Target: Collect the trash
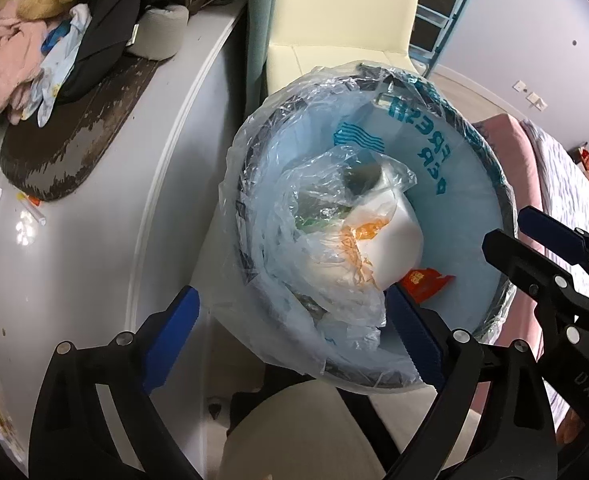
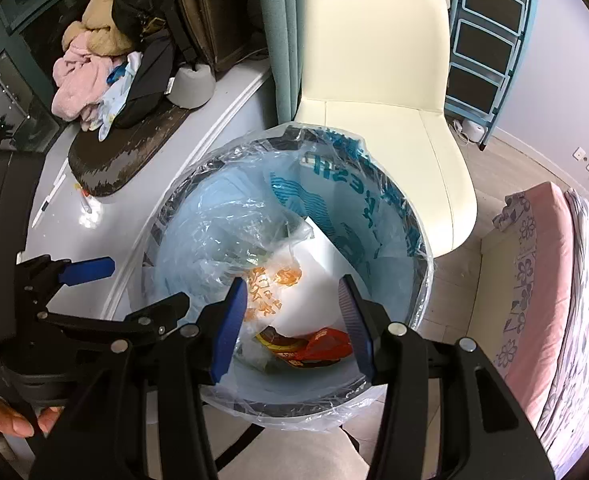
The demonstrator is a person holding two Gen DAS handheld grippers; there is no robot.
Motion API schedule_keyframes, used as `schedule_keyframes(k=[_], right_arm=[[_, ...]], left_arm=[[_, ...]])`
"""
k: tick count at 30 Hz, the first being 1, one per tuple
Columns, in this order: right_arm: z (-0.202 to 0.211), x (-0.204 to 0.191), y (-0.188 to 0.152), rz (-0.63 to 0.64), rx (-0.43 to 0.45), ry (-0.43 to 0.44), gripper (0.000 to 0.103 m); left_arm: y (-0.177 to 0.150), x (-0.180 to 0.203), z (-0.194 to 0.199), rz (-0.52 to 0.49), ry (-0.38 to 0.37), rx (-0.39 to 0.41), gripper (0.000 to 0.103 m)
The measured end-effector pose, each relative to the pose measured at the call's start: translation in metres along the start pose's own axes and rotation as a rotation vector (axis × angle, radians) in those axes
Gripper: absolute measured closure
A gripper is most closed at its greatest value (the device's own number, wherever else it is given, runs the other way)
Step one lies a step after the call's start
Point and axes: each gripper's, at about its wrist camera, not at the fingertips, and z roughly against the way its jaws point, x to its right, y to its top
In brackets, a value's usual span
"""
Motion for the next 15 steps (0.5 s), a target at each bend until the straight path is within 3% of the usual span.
schedule_keyframes(k=[15], right_arm=[[0.0044, -0.0037, -0.0014, -0.012, 0.014, -0.005, 0.057]], left_arm=[[-0.0029, -0.0051, 0.0077, -0.004, -0.028, 0.01, 0.01]])
